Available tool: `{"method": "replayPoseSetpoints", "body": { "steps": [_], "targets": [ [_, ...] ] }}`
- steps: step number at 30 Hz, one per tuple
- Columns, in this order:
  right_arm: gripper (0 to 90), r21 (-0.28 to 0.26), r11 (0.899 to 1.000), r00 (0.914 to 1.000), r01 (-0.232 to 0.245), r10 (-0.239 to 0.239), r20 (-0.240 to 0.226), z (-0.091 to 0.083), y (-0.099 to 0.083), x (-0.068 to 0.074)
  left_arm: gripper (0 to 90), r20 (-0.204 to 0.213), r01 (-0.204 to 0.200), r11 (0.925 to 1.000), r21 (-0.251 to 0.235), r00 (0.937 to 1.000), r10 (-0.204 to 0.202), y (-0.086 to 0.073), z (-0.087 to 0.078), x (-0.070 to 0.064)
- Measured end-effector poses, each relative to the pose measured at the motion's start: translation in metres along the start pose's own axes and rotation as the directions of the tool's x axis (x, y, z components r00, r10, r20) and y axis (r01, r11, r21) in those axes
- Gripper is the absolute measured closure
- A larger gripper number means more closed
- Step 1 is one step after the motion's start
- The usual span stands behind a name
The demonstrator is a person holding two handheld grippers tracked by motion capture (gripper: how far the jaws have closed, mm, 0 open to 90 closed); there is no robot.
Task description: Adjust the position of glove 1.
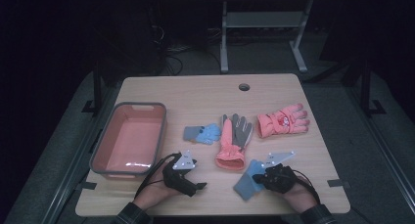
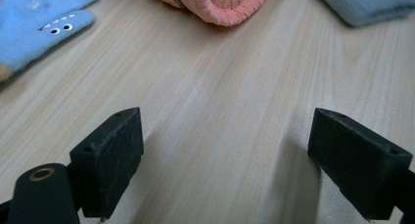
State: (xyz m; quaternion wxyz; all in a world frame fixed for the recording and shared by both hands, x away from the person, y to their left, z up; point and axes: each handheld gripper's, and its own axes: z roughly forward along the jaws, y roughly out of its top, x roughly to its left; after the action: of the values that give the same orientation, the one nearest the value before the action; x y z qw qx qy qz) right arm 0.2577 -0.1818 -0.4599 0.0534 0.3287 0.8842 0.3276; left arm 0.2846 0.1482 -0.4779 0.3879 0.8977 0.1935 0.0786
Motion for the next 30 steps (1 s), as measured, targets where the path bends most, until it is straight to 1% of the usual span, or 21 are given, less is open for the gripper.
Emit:
{"method": "replayPoseSetpoints", "body": {
  "steps": [1,2,3,4,5,9,11,15,16,17,18,19,21,22,23,24,25,27,28,29,30],
  "targets": [
    [89.9,0.000,1.000,1.0000,0.000,0.000,0.000,0.000,0.000,0.000,12.5,0.000,0.000,1.0000,0.000,1.0000,0.000,0.000,0.000,0.000],
    [89.9,0.001,1.000,0.9999,0.014,-0.014,-0.003,0.002,0.002,0.005,12.5,0.000,0.000,1.0000,0.000,1.0000,0.000,0.000,0.000,0.000],
    [89.9,0.002,1.000,0.9999,0.010,-0.010,-0.007,0.003,0.002,0.008,12.5,0.000,0.000,1.0000,0.000,1.0000,0.000,0.000,0.000,0.000],
    [89.9,0.004,1.000,0.9998,0.020,-0.020,-0.009,0.003,0.003,0.009,12.5,0.000,0.000,1.0000,0.000,1.0000,0.000,0.000,0.000,0.000],
    [89.9,0.001,1.000,0.9998,0.018,-0.018,-0.012,0.004,0.004,0.011,12.5,-0.001,0.000,1.0000,0.000,1.0000,0.000,0.000,0.000,0.000],
    [89.9,0.000,1.000,0.9995,0.028,-0.028,-0.016,0.005,0.005,0.013,12.5,0.000,0.000,1.0000,0.000,1.0000,0.000,0.000,0.000,0.000],
    [89.9,-0.013,1.000,0.9996,0.024,-0.024,-0.013,0.001,0.003,0.009,12.5,-0.001,0.000,1.0000,-0.001,1.0000,0.000,0.000,0.000,0.000],
    [89.9,-0.033,0.999,0.9999,-0.002,0.002,0.012,-0.007,0.001,0.001,12.4,-0.005,0.000,1.0000,0.006,1.0000,0.000,0.001,0.001,0.001],
    [89.8,-0.039,0.999,0.9998,0.000,0.001,0.021,-0.010,-0.001,-0.002,12.5,-0.007,0.002,1.0000,0.003,1.0000,-0.002,0.001,0.001,0.001],
    [86.6,-0.061,0.998,0.9990,-0.021,0.023,0.039,-0.015,-0.005,-0.009,12.4,-0.010,0.011,0.9999,-0.001,0.9999,-0.011,0.002,0.002,0.000],
    [84.0,-0.071,0.997,0.9986,-0.029,0.032,0.043,-0.018,-0.007,-0.014,12.4,-0.010,0.011,0.9999,0.000,0.9999,-0.011,0.002,0.002,0.000],
    [84.0,-0.071,0.997,0.9986,-0.029,0.032,0.043,-0.018,-0.007,-0.014,12.4,-0.010,0.011,0.9999,0.000,0.9999,-0.011,0.002,0.002,0.000],
    [79.1,-0.085,0.995,0.9966,-0.058,0.063,0.054,-0.021,-0.013,-0.024,12.4,-0.011,0.005,1.0000,0.007,0.9999,-0.005,0.002,0.002,0.001],
    [71.3,-0.094,0.994,0.9952,-0.060,0.066,0.072,-0.023,-0.018,-0.031,12.5,-0.017,0.016,0.9999,0.005,0.9997,-0.016,0.003,0.003,0.000],
    [71.3,-0.094,0.994,0.9952,-0.060,0.066,0.072,-0.023,-0.018,-0.031,12.5,-0.017,0.016,0.9999,0.005,0.9997,-0.016,0.003,0.003,0.000],
    [68.0,-0.098,0.993,0.9944,-0.060,0.068,0.081,-0.023,-0.020,-0.034,12.5,-0.018,0.020,0.9997,0.015,0.9997,-0.019,0.004,0.003,0.000],
    [56.0,-0.114,0.991,0.9918,-0.067,0.079,0.100,-0.025,-0.026,-0.041,12.5,-0.019,0.026,0.9995,0.017,0.9995,-0.026,0.005,0.003,-0.001],
    [49.6,-0.132,0.988,0.9902,-0.073,0.088,0.109,-0.026,-0.031,-0.046,13.0,-0.024,0.033,0.9992,0.020,0.9992,-0.033,0.006,0.004,-0.001],
    [44.4,-0.139,0.987,0.9877,-0.082,0.099,0.121,-0.027,-0.033,-0.049,13.9,-0.027,0.035,0.9991,0.022,0.9990,-0.035,0.007,0.004,-0.001],
    [44.4,-0.139,0.987,0.9877,-0.082,0.099,0.121,-0.027,-0.033,-0.049,13.9,-0.030,0.038,0.9988,0.031,0.9989,-0.037,0.008,0.004,-0.001],
    [37.4,-0.155,0.983,0.9826,-0.099,0.121,0.141,-0.028,-0.036,-0.055,15.9,-0.031,0.037,0.9984,0.042,0.9989,-0.036,0.009,0.003,-0.001]
  ]
}}
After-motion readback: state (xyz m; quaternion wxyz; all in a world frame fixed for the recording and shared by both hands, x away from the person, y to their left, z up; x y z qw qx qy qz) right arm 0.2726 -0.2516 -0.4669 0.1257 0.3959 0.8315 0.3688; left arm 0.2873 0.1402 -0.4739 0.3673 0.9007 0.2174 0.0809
